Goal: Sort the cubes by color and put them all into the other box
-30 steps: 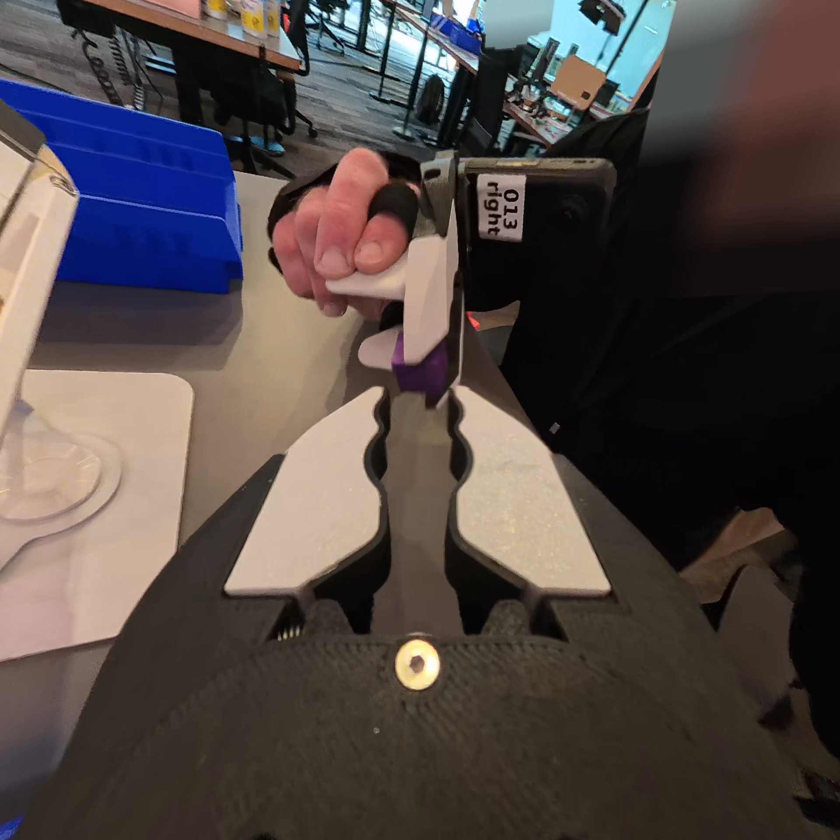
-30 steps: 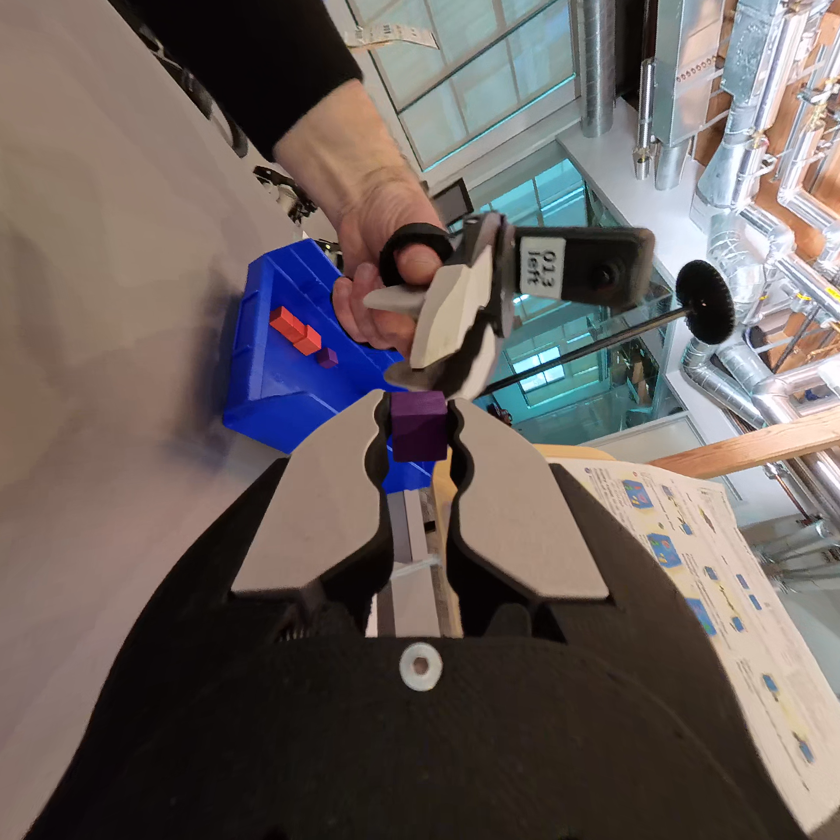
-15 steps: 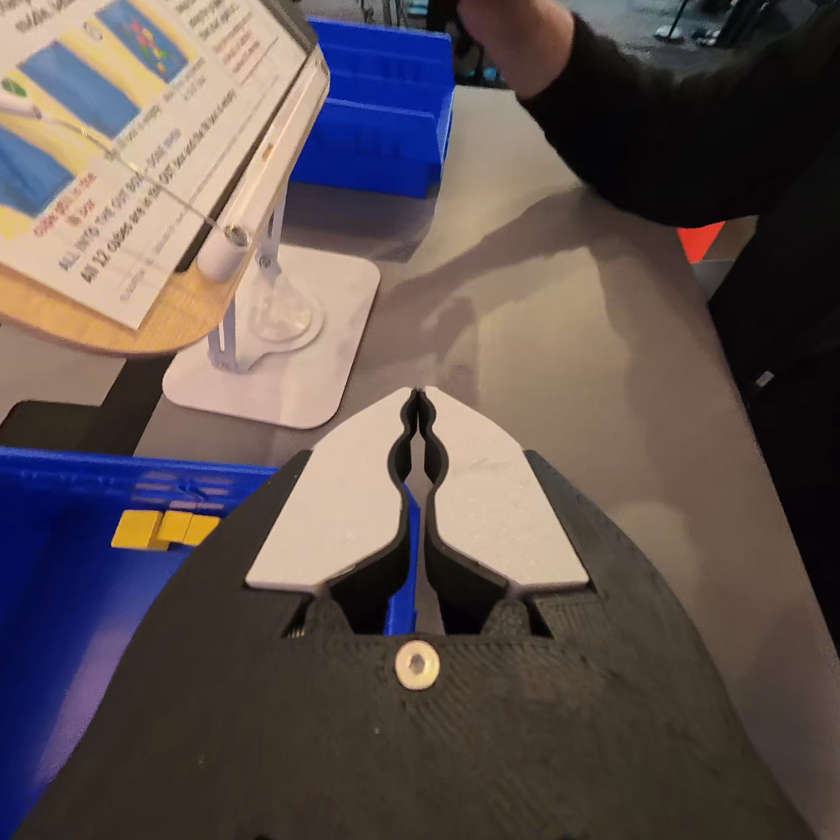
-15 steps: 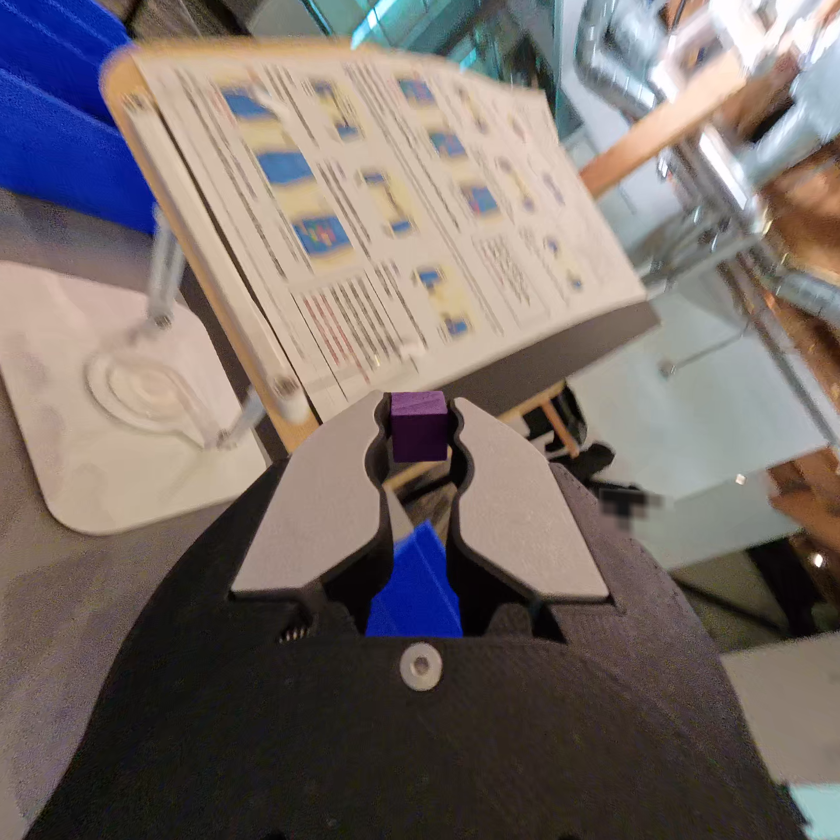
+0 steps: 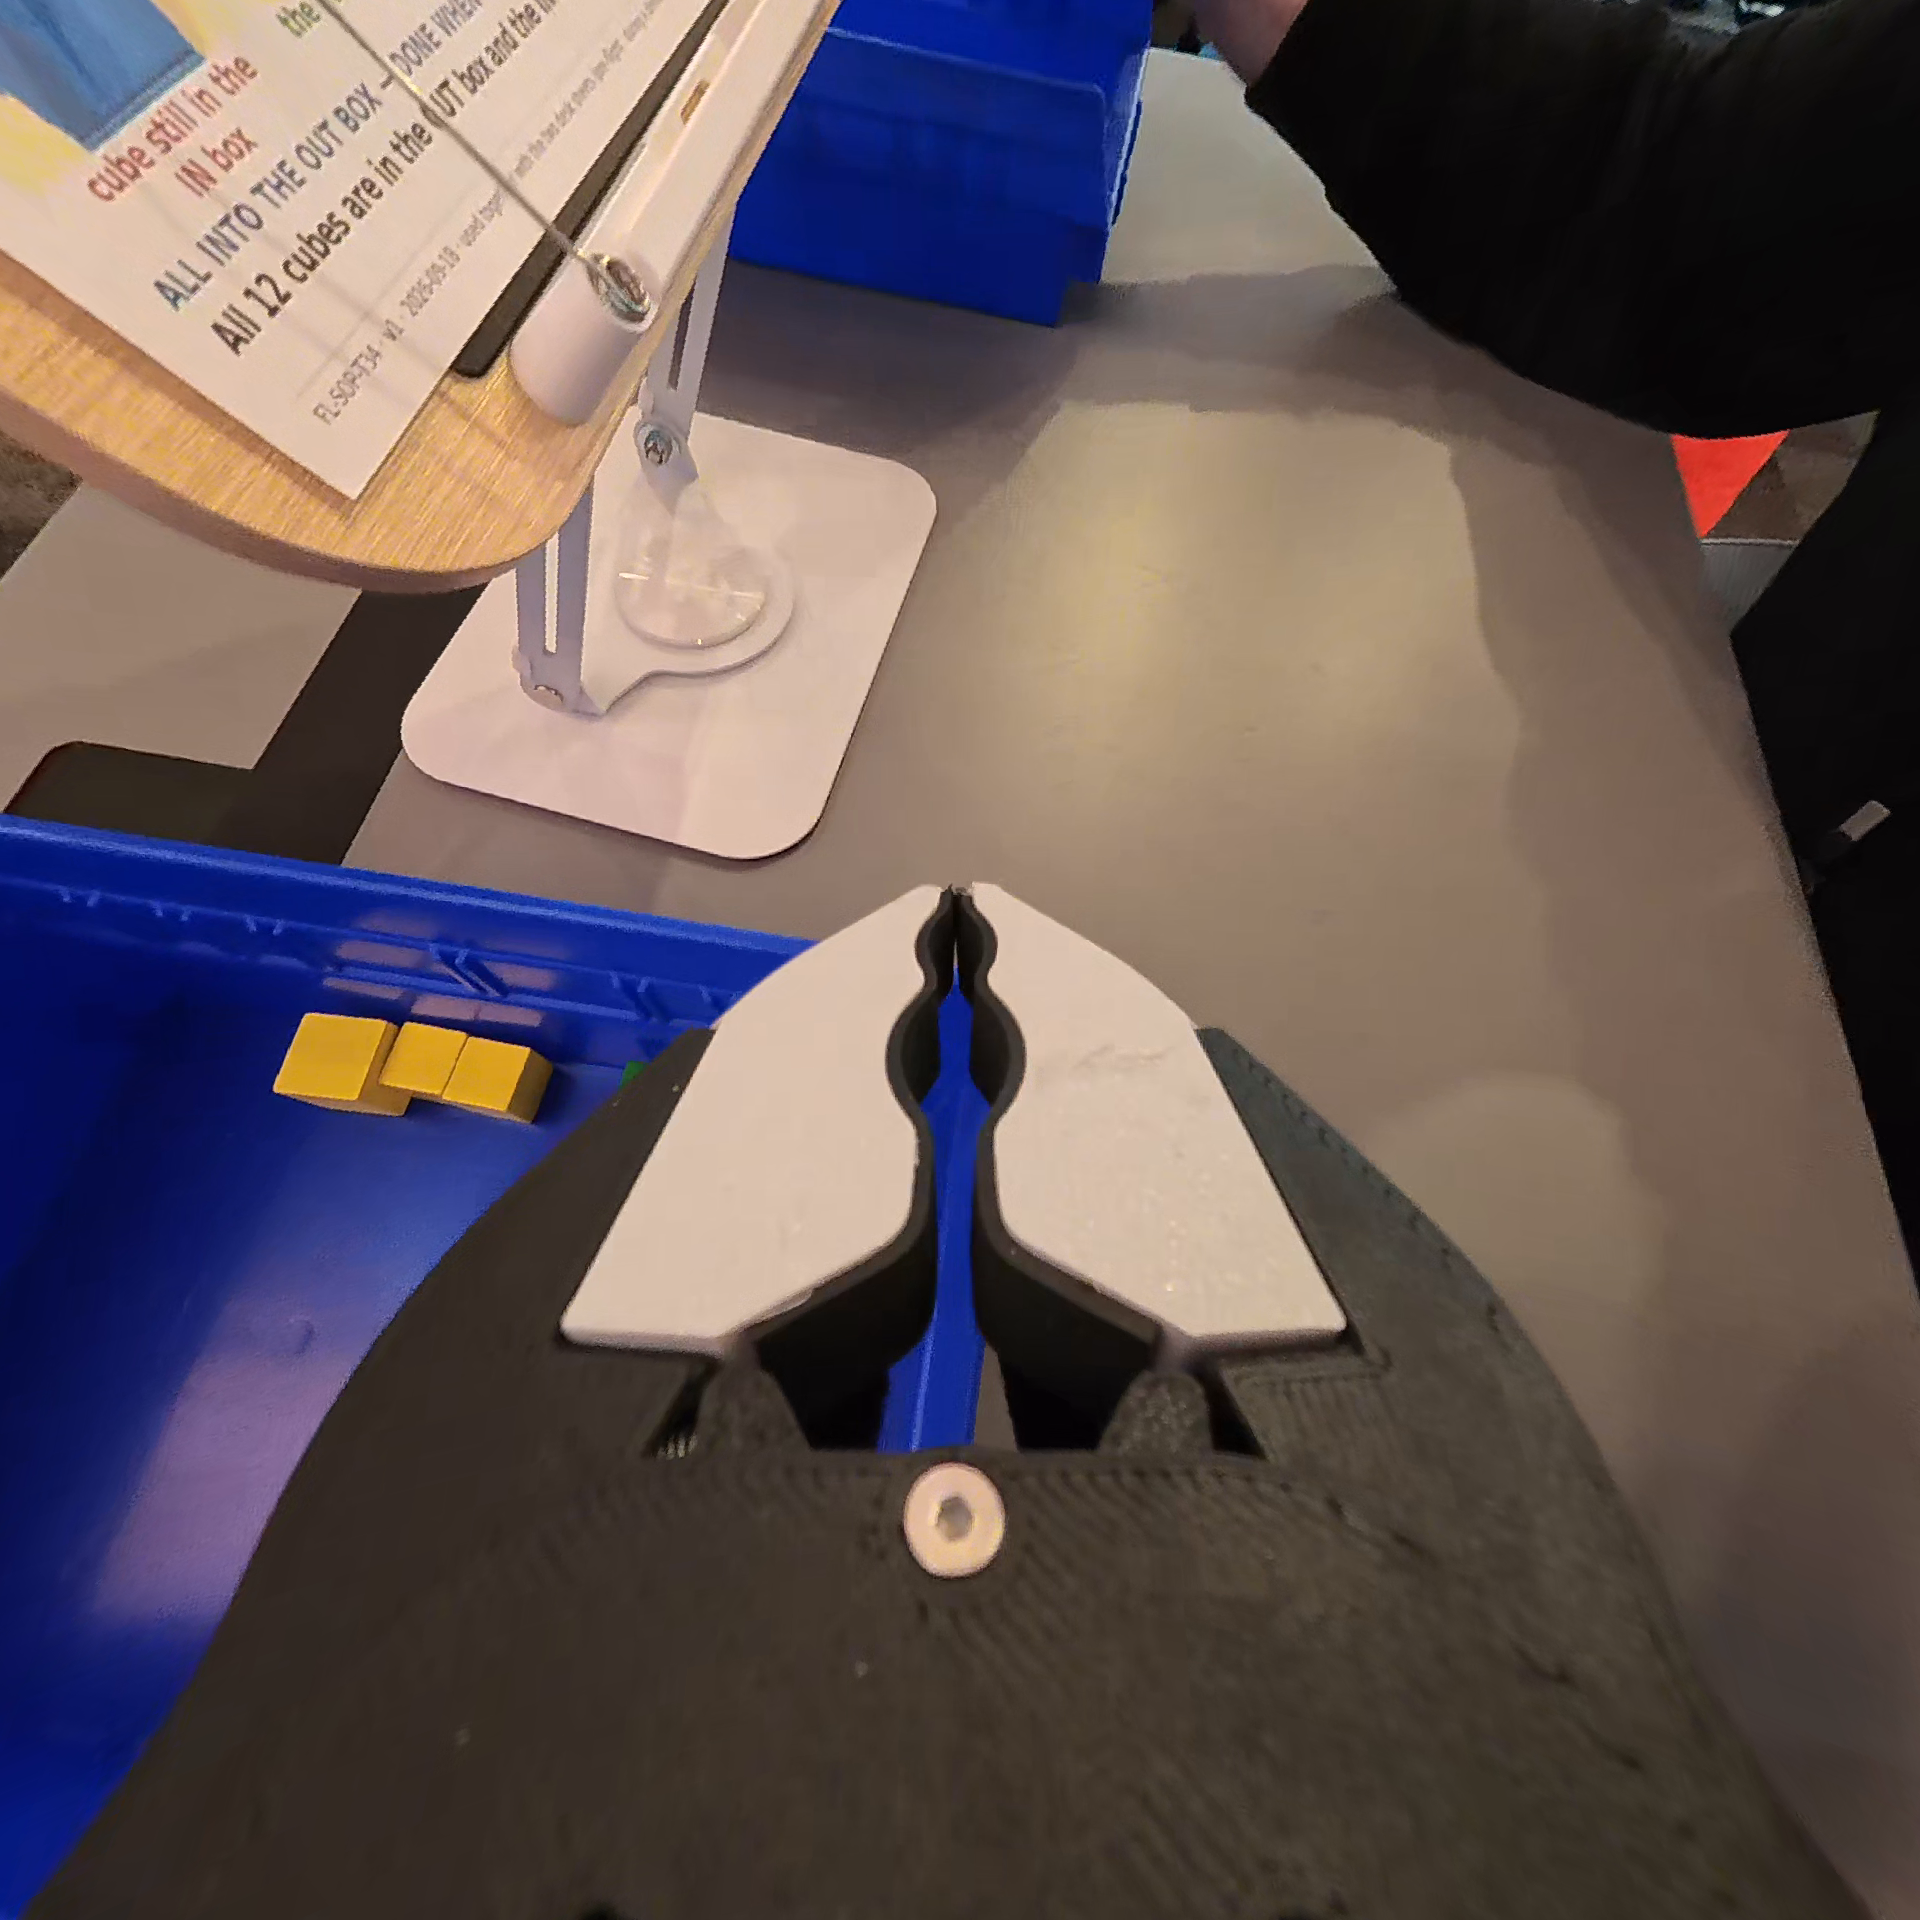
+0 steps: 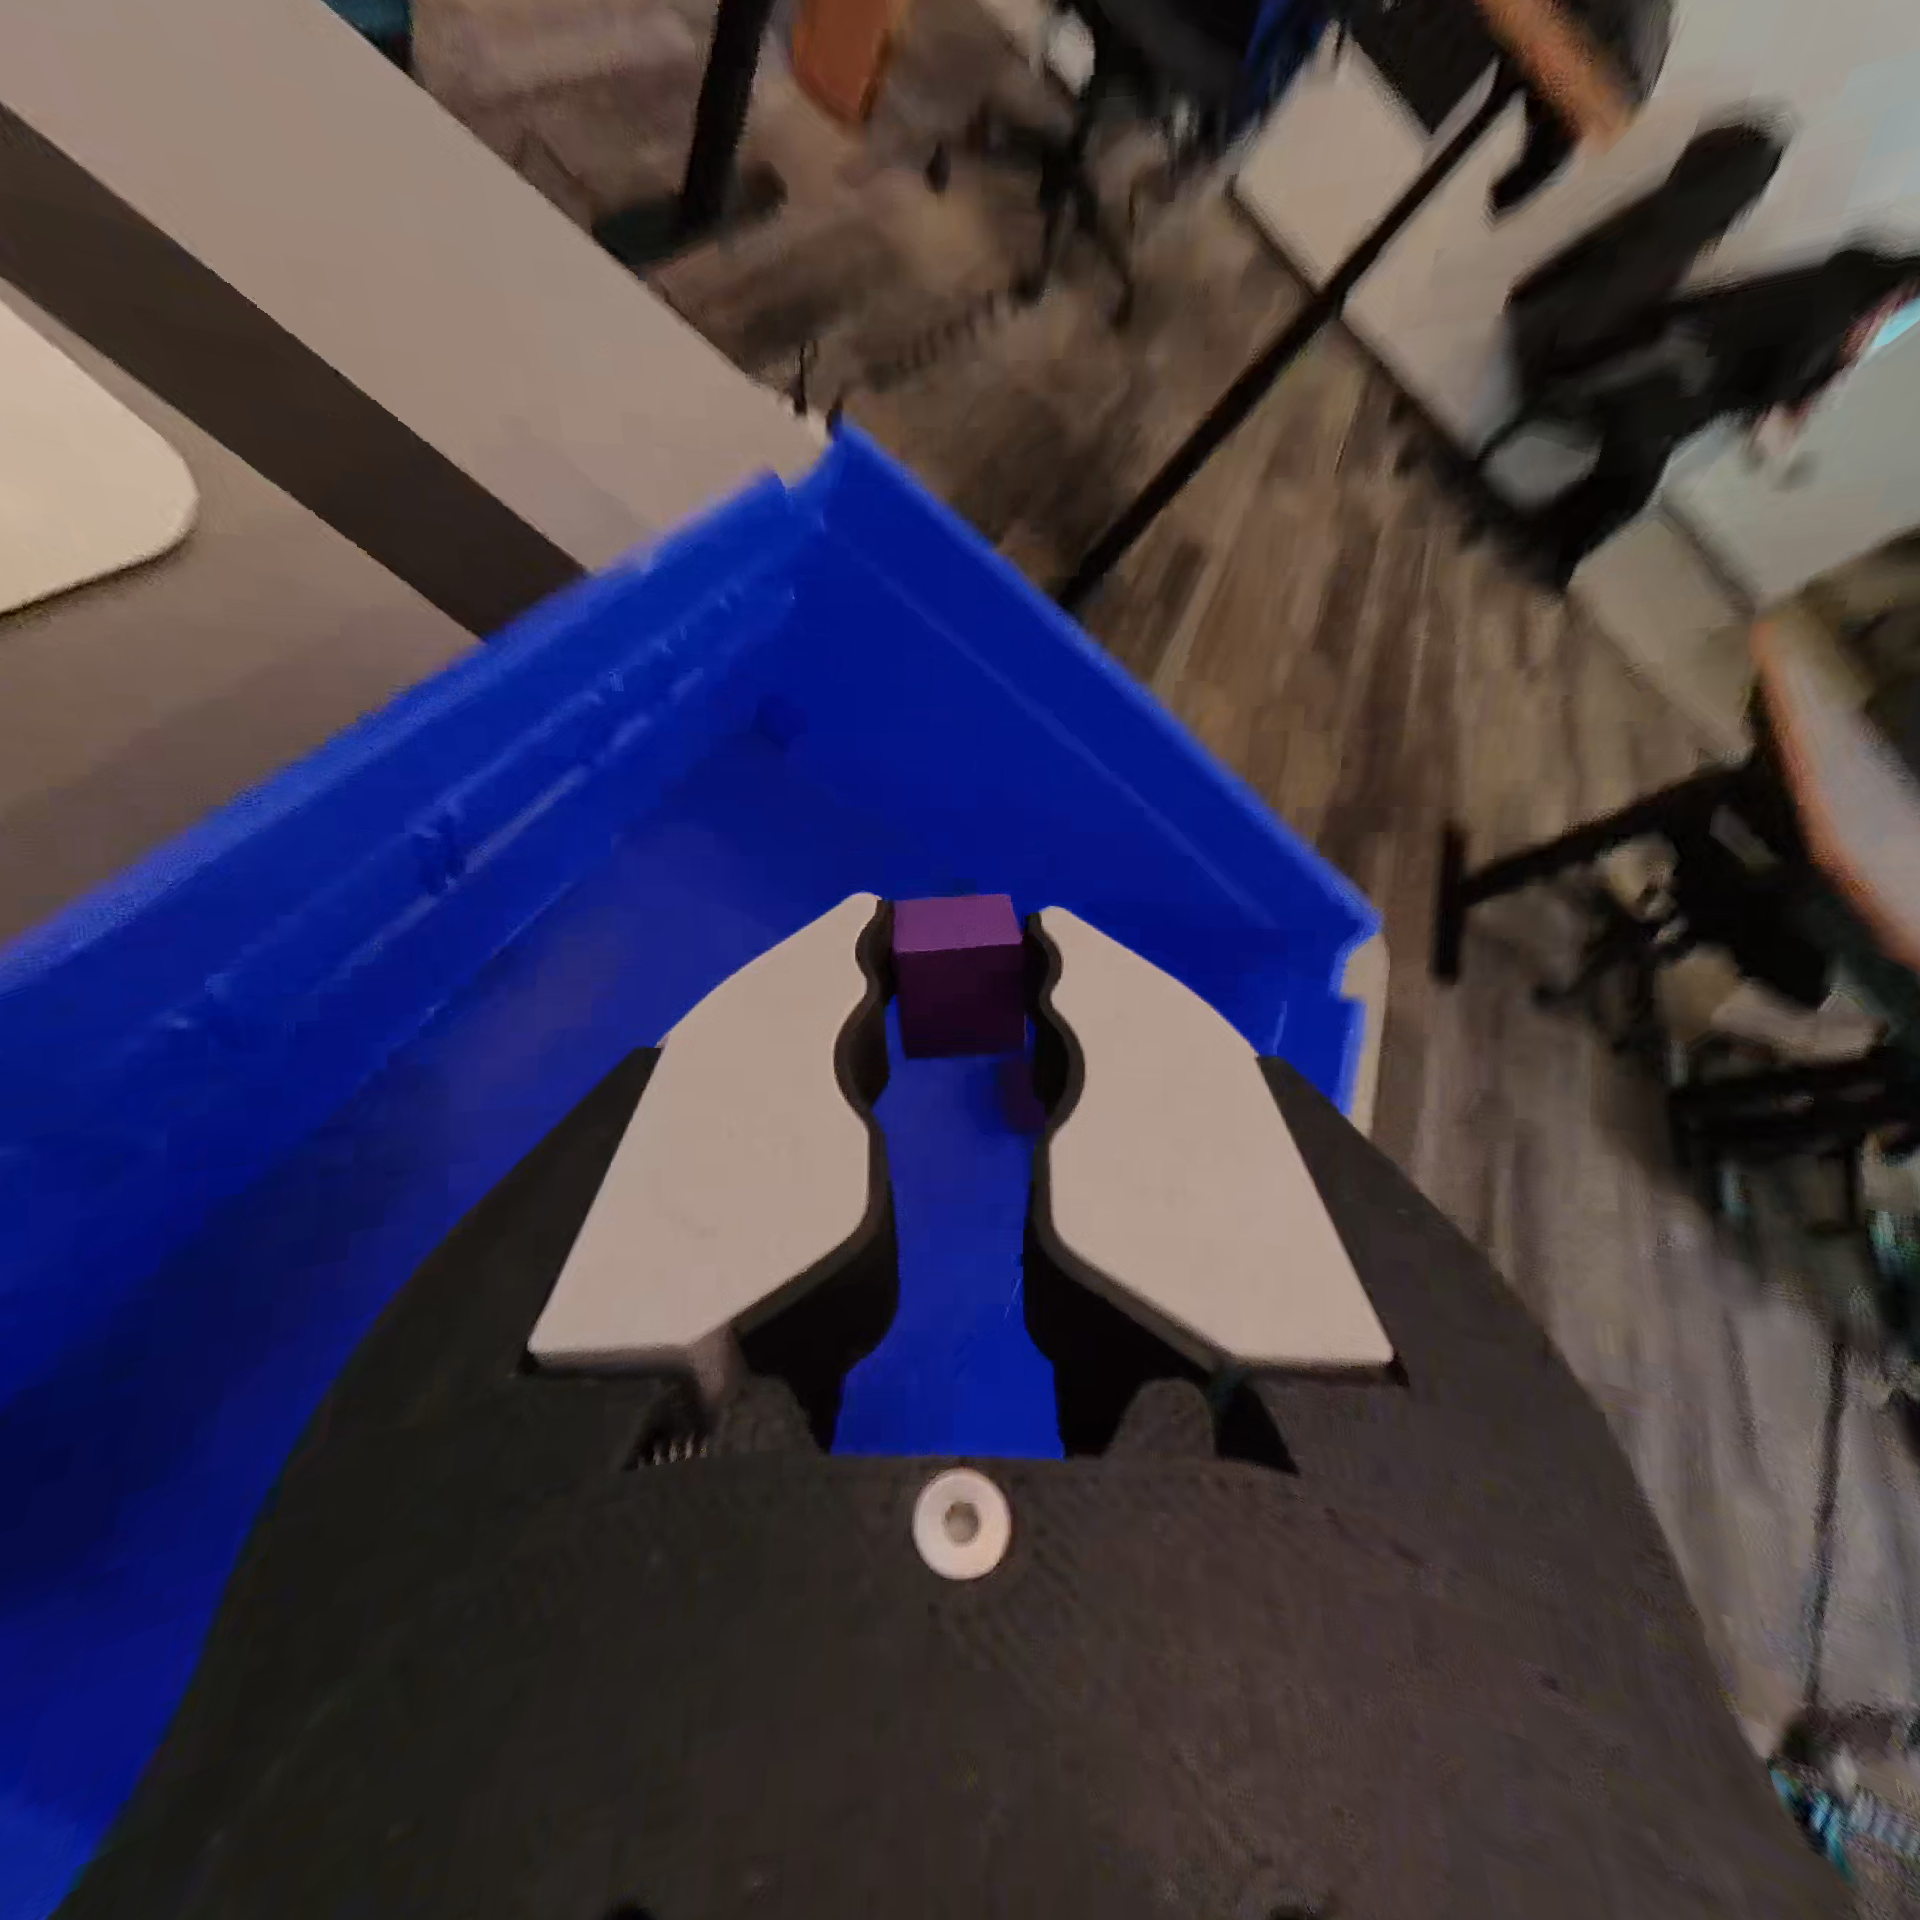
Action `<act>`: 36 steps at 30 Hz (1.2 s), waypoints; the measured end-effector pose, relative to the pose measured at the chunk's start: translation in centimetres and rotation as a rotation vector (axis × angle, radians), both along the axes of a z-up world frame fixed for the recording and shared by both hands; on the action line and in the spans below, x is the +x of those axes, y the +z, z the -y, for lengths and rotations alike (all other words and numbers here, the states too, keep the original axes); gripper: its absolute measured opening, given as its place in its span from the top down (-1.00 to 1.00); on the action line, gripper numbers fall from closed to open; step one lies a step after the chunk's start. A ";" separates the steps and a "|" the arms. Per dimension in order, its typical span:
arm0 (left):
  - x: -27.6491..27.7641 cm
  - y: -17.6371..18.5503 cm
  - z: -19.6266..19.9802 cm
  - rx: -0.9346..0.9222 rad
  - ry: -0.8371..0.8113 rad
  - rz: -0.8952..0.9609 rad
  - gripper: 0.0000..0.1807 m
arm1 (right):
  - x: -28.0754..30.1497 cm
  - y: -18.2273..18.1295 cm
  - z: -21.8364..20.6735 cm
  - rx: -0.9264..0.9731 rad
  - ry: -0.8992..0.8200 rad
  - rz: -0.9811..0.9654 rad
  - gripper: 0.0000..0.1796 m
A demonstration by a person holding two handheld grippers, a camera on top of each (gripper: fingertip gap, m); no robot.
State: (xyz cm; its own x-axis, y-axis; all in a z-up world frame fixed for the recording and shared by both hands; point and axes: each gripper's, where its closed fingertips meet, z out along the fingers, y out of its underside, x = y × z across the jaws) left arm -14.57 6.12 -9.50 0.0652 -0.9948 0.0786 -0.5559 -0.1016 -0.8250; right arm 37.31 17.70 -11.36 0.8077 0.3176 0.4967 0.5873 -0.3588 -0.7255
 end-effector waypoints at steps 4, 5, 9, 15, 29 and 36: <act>-0.4 -0.5 -0.5 0.000 0.013 -0.022 1.00 | 2.4 -2.0 -0.5 -0.088 -0.139 -0.026 0.29; -0.5 -0.5 -0.5 0.003 0.014 -0.027 1.00 | 2.6 -2.0 -0.5 -0.087 -0.147 -0.026 0.30; -0.7 -0.5 -0.7 0.004 0.017 -0.027 1.00 | 2.1 -0.2 -0.3 -0.042 -0.140 -0.034 0.39; -1.3 -0.5 -1.0 0.017 0.031 -0.047 1.00 | 0.4 2.7 0.4 0.032 -0.104 -0.012 0.53; -2.3 -0.6 -1.6 0.039 0.057 -0.090 1.00 | -5.5 8.4 2.7 0.154 0.053 -0.015 0.67; -2.5 -0.3 -1.9 0.065 0.086 -0.072 1.00 | -9.1 11.3 5.1 0.214 0.179 -0.041 0.90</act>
